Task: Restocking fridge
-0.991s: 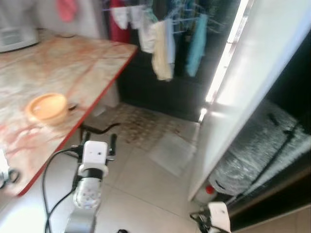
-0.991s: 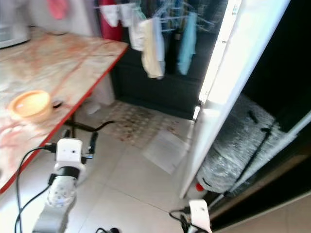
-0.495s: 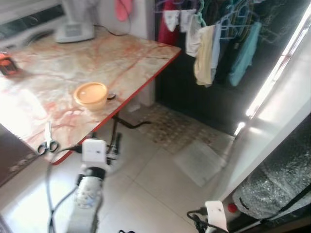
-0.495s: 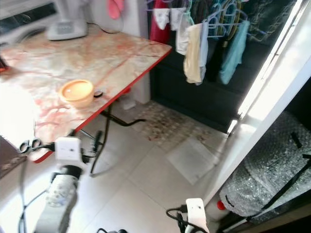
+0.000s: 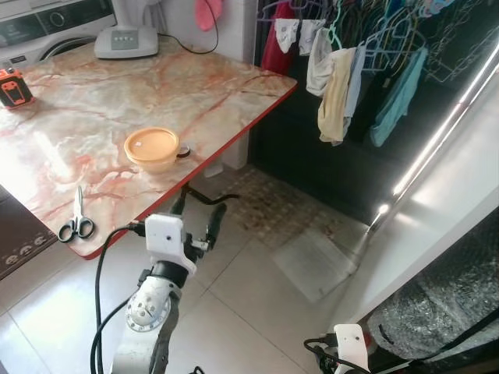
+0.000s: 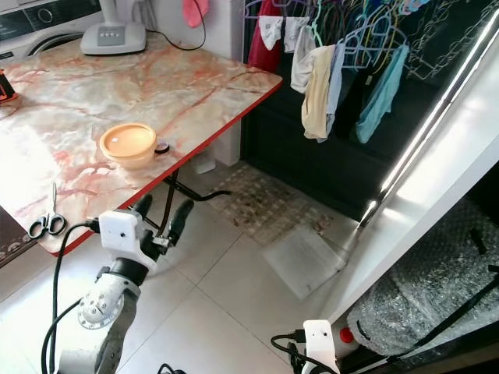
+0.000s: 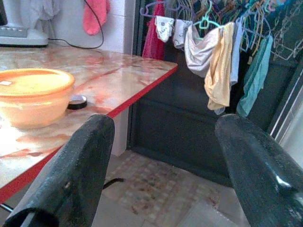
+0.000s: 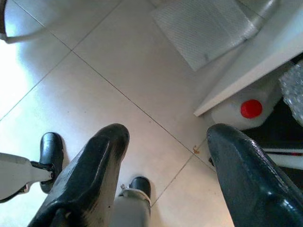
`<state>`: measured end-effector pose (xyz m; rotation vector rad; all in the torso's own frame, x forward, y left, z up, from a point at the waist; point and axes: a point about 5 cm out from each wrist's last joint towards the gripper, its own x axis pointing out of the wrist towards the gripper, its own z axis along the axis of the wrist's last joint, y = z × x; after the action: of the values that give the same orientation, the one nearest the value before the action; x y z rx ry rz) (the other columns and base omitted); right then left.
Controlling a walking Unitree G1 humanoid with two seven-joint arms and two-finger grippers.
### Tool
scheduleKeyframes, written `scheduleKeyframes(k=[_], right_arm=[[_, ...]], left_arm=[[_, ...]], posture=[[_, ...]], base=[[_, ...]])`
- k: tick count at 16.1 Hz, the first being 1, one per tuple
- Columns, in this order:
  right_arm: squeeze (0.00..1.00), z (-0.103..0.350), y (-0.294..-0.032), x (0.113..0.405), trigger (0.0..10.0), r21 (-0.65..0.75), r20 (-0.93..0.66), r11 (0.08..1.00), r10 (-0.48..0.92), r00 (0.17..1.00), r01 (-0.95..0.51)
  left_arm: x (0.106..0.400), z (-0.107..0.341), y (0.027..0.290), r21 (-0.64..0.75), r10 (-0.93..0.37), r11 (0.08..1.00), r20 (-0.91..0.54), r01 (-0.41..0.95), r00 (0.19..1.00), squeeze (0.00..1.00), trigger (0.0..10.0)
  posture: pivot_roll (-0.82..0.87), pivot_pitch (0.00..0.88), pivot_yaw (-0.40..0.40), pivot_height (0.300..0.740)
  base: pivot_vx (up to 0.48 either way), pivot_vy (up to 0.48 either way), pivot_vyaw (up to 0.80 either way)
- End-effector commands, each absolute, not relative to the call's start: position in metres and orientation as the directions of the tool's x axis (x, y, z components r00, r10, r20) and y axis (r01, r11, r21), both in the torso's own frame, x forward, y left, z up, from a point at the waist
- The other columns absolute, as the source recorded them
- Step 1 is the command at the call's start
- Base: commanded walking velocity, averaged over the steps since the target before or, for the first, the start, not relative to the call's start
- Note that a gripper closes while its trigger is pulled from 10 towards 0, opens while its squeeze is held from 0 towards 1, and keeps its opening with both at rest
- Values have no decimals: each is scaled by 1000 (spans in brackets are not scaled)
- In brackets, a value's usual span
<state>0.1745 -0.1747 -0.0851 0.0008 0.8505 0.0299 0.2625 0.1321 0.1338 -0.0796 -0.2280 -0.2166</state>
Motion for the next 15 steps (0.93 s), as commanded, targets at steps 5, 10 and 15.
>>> scheduleKeyframes(k=[5, 10, 15], right_arm=[[0, -89, -179, 166, 10000, 13, -775, 1000, 2, 632, 13], [0, -89, -177, 167, 10000, -6, -782, 1000, 2, 623, -10], [0, -89, -178, 168, 10000, -3, -783, 1000, -5, 622, 4]], left_arm=[[261, 126, 151, -14, -127, 991, 179, 131, 976, 0, 10000], [273, 132, 174, -17, -33, 999, 196, 37, 980, 0, 10000], [275, 131, 159, -19, -61, 998, 195, 65, 979, 0, 10000]], posture=[[-79, 16, -50, 740], [-82, 33, -40, 740], [-87, 47, -41, 740]], base=[[0, 0, 0], [0, 0, 95], [0, 0, 616]])
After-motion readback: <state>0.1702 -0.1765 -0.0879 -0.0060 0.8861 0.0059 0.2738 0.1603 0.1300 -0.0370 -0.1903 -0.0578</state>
